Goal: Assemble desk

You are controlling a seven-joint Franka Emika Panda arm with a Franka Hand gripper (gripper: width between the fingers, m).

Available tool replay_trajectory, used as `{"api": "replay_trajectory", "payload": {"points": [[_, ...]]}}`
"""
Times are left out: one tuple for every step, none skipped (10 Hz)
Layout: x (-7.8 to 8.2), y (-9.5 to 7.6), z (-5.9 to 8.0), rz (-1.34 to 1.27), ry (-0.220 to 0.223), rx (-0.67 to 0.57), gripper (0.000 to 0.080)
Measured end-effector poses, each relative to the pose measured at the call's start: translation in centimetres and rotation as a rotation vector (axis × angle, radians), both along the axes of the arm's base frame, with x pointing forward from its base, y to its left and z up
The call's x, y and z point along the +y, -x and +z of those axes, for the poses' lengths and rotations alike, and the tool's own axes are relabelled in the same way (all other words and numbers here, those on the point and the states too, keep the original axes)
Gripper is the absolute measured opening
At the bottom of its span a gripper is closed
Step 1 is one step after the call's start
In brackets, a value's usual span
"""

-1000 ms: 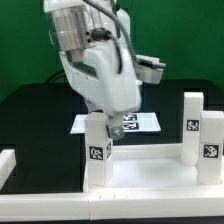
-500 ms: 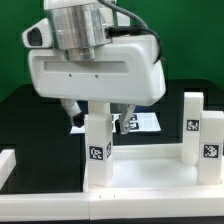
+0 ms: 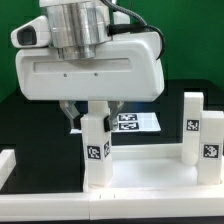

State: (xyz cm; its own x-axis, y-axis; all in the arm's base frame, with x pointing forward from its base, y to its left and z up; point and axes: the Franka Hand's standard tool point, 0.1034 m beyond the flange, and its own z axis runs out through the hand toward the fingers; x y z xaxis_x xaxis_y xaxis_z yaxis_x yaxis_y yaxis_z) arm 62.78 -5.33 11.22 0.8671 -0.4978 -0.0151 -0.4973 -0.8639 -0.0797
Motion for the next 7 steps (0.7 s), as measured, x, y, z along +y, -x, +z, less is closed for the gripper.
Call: {"api": "replay_trajectory", "payload": {"points": [[0.05, 0.01, 0.02, -0.082, -0.004, 0.011, 0.0284], [0.15, -0.15, 0.17, -0.214, -0.010, 0.029, 0.0284], [0.09, -0.18, 0.22, -0.343, -0.017, 0.041, 0.0284], [0.08, -0.27, 0.18, -0.514, -0.050, 0.046, 0.0284], [0.12, -0.26, -0.17, -0.751, -0.101, 0.046, 0.0284], [-0.01, -0.23, -0.16, -0.834, -0.116, 0.046, 0.0284], [0.08, -0.17, -0.17, -0.849, -0.114, 0.037, 0.0284]]}}
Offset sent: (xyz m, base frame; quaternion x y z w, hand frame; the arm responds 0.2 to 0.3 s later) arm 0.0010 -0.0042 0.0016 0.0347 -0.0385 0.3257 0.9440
